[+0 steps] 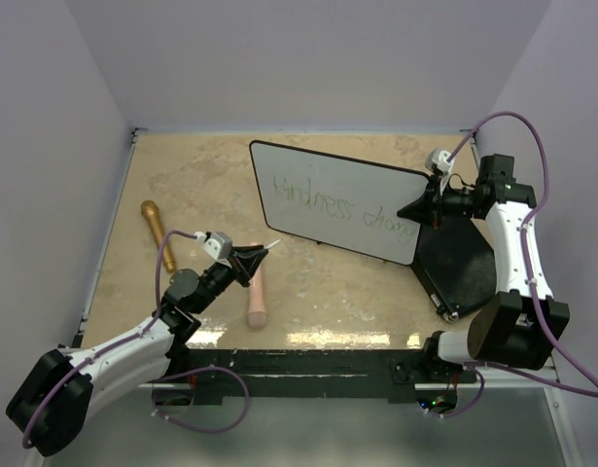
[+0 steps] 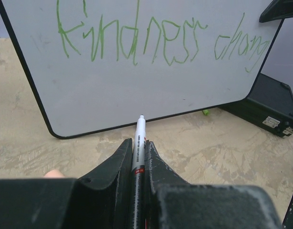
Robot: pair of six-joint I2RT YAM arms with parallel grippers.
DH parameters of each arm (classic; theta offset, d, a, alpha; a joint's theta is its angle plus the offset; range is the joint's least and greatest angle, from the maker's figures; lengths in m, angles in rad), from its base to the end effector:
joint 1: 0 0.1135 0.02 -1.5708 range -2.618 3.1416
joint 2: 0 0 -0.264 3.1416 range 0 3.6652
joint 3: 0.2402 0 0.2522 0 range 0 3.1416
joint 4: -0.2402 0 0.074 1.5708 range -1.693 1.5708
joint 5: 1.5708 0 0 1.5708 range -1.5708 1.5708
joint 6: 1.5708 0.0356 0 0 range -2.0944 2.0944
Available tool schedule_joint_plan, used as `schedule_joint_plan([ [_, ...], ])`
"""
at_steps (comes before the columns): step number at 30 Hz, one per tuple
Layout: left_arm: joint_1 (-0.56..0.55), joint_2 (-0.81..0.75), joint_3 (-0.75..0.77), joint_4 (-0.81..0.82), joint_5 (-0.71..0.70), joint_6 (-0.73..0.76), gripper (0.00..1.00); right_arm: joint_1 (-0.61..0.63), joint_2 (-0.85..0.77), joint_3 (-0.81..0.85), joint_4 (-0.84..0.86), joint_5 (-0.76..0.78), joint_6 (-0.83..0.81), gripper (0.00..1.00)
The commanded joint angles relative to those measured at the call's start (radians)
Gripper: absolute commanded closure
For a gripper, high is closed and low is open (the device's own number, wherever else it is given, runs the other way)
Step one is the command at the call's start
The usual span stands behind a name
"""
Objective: Write a sentence on the whiteboard
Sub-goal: Write on the whiteboard at the center of the board.
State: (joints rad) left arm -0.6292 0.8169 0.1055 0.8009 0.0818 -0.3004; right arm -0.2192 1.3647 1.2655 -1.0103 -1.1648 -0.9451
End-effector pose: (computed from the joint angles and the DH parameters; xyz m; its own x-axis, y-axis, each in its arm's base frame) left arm 0.1382 -0.1042 0.2013 -0.1240 -0.2745 -0.9536 0.6445 0.7084 -0.2877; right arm 0.2559 -0.0235 0.3285 -0.2580 -0.2705 -0.9275 -0.8919 0.4357 0.1210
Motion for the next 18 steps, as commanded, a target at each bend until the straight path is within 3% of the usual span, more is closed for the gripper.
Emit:
schedule_joint_plan([
  [1, 0.005, 0.011, 0.002, 0.093, 0.042, -0.003, 1.0, -0.005, 0.008, -0.003, -0.008, 0.033, -0.053, 1.0],
  [18, 0.005, 0.047, 0.037, 0.095, 0.124, -0.092, 1.0, -0.005, 0.007, -0.023, 0.01, 0.02, -0.043, 1.0],
])
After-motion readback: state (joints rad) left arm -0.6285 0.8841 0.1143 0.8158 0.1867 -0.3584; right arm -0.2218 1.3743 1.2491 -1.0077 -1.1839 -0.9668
